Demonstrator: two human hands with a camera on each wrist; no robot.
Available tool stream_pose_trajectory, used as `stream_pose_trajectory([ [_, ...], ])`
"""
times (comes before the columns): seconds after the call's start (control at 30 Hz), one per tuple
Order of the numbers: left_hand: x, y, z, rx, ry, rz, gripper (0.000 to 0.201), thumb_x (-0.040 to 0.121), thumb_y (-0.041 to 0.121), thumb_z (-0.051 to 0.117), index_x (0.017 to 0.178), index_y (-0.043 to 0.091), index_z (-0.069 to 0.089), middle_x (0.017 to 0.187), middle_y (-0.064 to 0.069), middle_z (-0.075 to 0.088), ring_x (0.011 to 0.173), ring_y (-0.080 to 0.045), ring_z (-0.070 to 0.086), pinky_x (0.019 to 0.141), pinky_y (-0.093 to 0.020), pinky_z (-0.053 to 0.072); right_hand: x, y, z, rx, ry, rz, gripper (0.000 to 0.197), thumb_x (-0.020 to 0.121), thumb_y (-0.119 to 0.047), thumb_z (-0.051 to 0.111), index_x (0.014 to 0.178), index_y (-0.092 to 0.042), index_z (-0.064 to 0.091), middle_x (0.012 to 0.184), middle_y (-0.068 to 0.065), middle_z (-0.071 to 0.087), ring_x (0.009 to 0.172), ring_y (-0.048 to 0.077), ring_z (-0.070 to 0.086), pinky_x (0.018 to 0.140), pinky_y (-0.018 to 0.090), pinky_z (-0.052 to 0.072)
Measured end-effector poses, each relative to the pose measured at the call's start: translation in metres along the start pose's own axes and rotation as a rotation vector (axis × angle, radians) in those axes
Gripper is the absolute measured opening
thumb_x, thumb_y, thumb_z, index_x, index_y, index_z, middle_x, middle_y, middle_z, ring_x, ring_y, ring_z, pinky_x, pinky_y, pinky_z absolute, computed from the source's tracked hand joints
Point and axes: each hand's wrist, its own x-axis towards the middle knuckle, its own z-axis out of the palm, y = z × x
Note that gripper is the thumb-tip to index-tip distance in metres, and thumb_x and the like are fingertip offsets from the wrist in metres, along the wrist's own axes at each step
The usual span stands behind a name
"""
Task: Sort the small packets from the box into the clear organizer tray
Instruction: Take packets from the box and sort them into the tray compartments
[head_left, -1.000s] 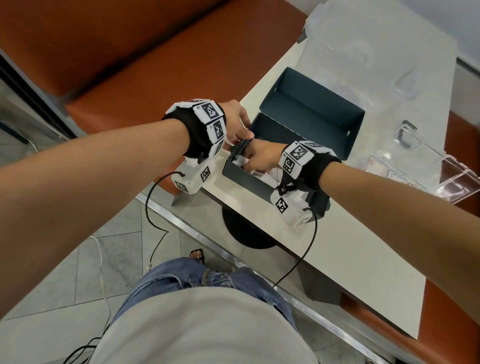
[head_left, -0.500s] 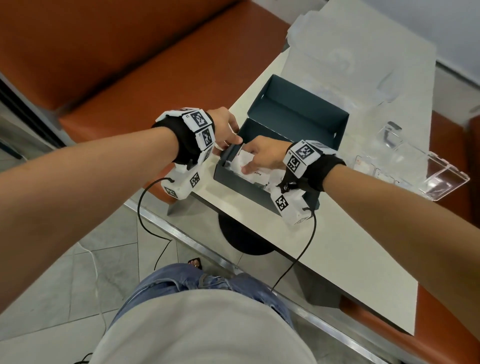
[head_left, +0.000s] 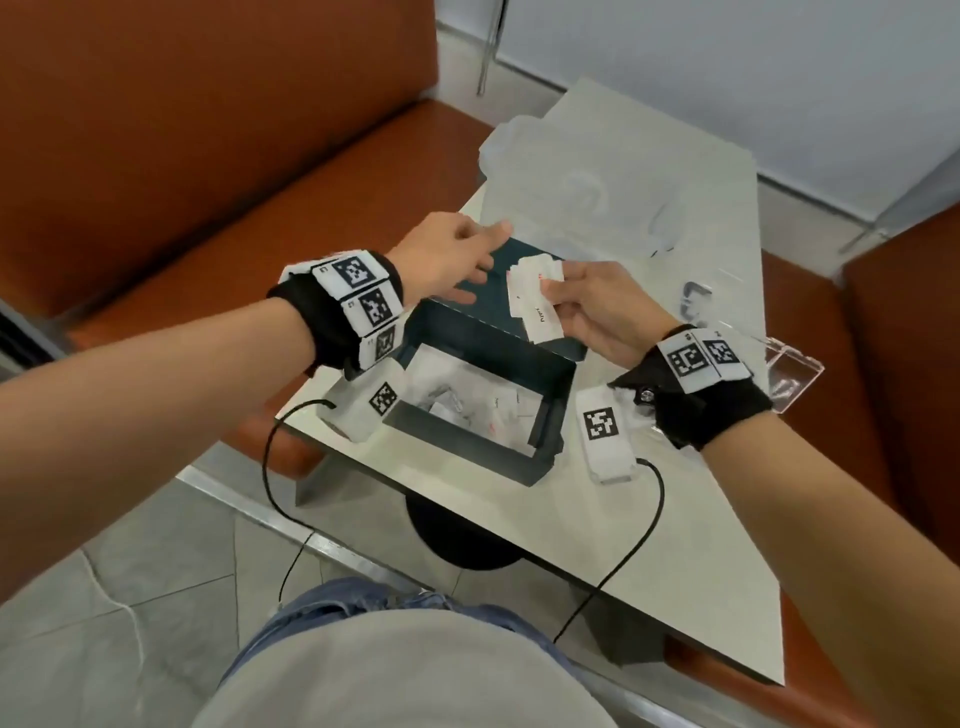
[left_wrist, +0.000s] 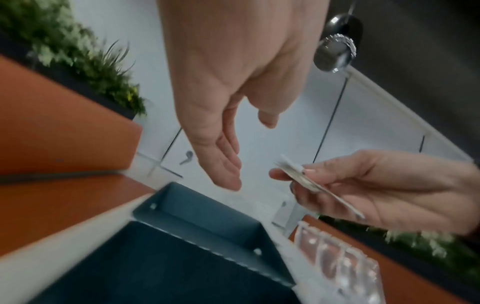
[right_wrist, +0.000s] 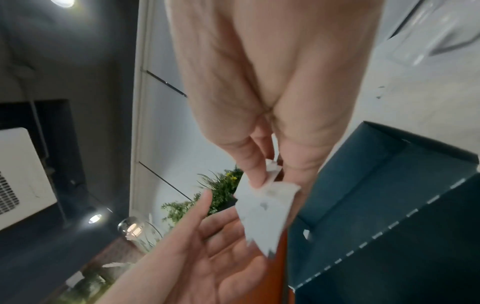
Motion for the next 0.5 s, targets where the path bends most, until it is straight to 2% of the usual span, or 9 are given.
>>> stream_pose_trajectory([
  [0.1,-0.008,0.016,0.035,-0.307,-0.246,-0.118,0.048,0.093,0.056,0.052,0.12,0.018,0.06,0.116,-0.011,0.067,0.106,-0.028,0.065,0.081,-0.043,0.059,-0.015,-0.006,-0.018,0.066,0.141,-0.094,0.027,0.095,0.003,0.051,0.121,0.006,0.054,0.111,0.02,0.067,0.097,0.033,0.068,0.081,0.045,0.057],
  [0.17,-0.012,0.02,0.059,-0.511,-0.401,-0.152,0.043,0.096,0.05,0.051,0.124,0.019,0.059,0.121,-0.015,0.064,0.111,-0.034,0.063,0.084,-0.049,0.057,-0.023,-0.007,-0.029,0.066,0.219,-0.116,0.023,0.094,-0.001,0.056,0.116,0.003,0.056,0.1,0.018,0.07,0.082,0.026,0.071,0.068,0.036,0.059],
  [0.23,-0.015,0.024,0.082,-0.716,-0.502,-0.158,0.042,0.101,0.038,0.045,0.135,0.014,0.05,0.129,-0.02,0.058,0.119,-0.039,0.058,0.087,-0.051,0.056,-0.031,-0.005,-0.041,0.012,0.289,-0.131,0.017,0.092,-0.004,0.061,0.108,0.001,0.059,0.087,0.014,0.068,0.066,0.018,0.068,0.052,0.026,0.054],
  [0.3,-0.018,0.03,0.105,-0.863,-0.483,-0.169,0.036,0.104,0.023,0.036,0.135,0.006,0.045,0.13,-0.024,0.057,0.116,-0.04,0.06,0.085,-0.05,0.057,-0.039,-0.001,-0.058,-0.057,0.337,-0.146,0.013,0.089,-0.005,0.064,0.101,0.001,0.062,0.082,0.012,0.066,0.063,0.016,0.064,0.051,0.024,0.051],
  [0.4,-0.021,0.04,0.137,-0.87,-0.413,-0.157,0.023,0.104,0.006,0.031,0.117,0.002,0.05,0.12,-0.025,0.059,0.104,-0.04,0.066,0.077,-0.045,0.06,-0.051,0.007,-0.087,-0.178,0.334,-0.15,0.004,0.086,-0.002,0.067,0.089,-0.001,0.064,0.078,0.009,0.065,0.054,0.008,0.063,0.049,0.017,0.047],
  [0.43,-0.022,0.043,0.146,-0.831,-0.396,-0.146,0.023,0.103,0.002,0.031,0.114,0.002,0.052,0.118,-0.025,0.06,0.102,-0.04,0.066,0.075,-0.043,0.061,-0.054,0.009,-0.096,-0.227,0.338,-0.143,0.008,0.085,-0.003,0.068,0.092,-0.002,0.064,0.077,0.007,0.065,0.051,0.006,0.061,0.048,0.016,0.045],
  [0.5,-0.023,0.047,0.162,-0.751,-0.368,-0.129,0.025,0.1,-0.004,0.034,0.117,0.0,0.052,0.115,-0.025,0.062,0.097,-0.038,0.068,0.072,-0.038,0.061,-0.059,0.013,-0.117,-0.329,0.355,-0.127,0.024,0.082,-0.005,0.071,0.104,-0.005,0.061,0.074,0.003,0.062,0.053,0.006,0.058,0.051,0.019,0.042],
])
